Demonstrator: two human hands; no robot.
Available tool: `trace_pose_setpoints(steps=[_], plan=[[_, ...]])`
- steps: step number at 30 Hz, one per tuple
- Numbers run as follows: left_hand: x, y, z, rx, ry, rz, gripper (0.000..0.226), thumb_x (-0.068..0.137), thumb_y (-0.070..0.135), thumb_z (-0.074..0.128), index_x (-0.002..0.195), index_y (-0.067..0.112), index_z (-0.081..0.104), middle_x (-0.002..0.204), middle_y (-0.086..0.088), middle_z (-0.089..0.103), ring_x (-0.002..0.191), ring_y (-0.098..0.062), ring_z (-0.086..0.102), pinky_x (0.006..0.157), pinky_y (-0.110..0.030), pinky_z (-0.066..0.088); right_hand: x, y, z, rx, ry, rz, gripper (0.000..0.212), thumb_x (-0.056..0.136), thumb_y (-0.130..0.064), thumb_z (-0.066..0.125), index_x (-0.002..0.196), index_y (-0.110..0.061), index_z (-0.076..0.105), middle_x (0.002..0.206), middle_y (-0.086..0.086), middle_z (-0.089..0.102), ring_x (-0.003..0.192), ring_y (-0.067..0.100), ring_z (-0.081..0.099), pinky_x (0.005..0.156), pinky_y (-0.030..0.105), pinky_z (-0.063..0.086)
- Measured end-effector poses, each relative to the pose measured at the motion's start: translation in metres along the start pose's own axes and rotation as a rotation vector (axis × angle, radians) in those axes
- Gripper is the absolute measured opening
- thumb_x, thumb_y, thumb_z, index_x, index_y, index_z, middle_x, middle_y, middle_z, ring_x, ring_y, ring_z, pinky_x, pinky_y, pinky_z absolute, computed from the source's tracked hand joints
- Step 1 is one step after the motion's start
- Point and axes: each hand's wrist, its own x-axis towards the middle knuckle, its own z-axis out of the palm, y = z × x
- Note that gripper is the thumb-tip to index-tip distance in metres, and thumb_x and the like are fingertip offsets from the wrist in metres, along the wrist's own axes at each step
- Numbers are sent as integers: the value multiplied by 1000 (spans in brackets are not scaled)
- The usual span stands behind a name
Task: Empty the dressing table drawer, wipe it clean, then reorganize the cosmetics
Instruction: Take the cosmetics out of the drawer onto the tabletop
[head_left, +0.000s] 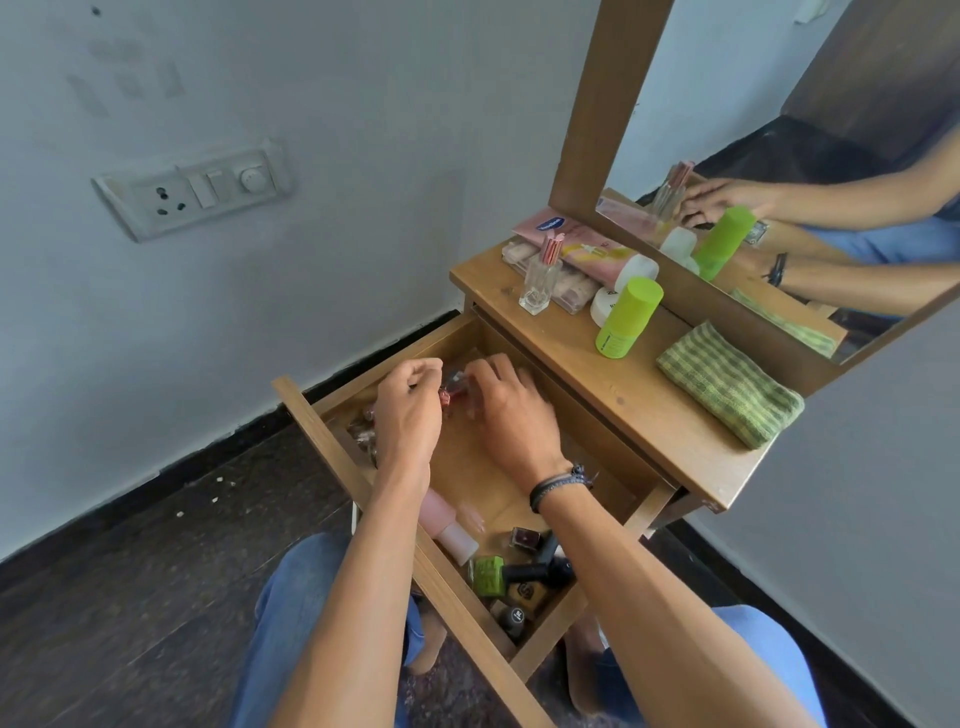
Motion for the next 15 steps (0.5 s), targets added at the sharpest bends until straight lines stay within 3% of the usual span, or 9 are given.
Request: trace_pose_setpoints(steps=[4, 8, 11, 15], plan=[[0, -2, 0, -27, -133, -2, 10, 97, 34, 64, 105, 33, 70, 108, 16, 70, 106, -6, 63, 96, -31, 50, -15, 0, -2, 170, 24, 110, 34, 92, -16, 65, 123, -22, 54, 119, 1, 56, 94, 31, 62, 63, 43, 52], [-2, -4, 6, 85, -280, 73, 24, 92, 25, 72, 116, 30, 72, 107, 14, 72, 102, -2, 67, 87, -21, 54, -26, 1, -2, 398, 15, 222, 37, 88, -11, 63, 122, -24, 56, 113, -3, 61, 93, 24, 64, 73, 48, 55], [-4, -4, 6, 224, -288, 170, 24, 90, 18, 73, 110, 31, 73, 100, 17, 73, 98, 0, 67, 87, -23, 55, -34, 2, 0, 590, -7, 346, 43, 87, -11, 60, 123, -33, 59, 110, -10, 69, 101, 14, 67, 85, 47, 56], [-4, -5, 8, 373, -318, 263, 30, 91, 13, 72, 111, 35, 70, 109, 16, 69, 99, -3, 64, 83, -17, 49, -36, 6, -1, 634, -64, 407, 47, 88, -8, 64, 130, -30, 61, 114, -6, 73, 107, 12, 68, 93, 43, 55]])
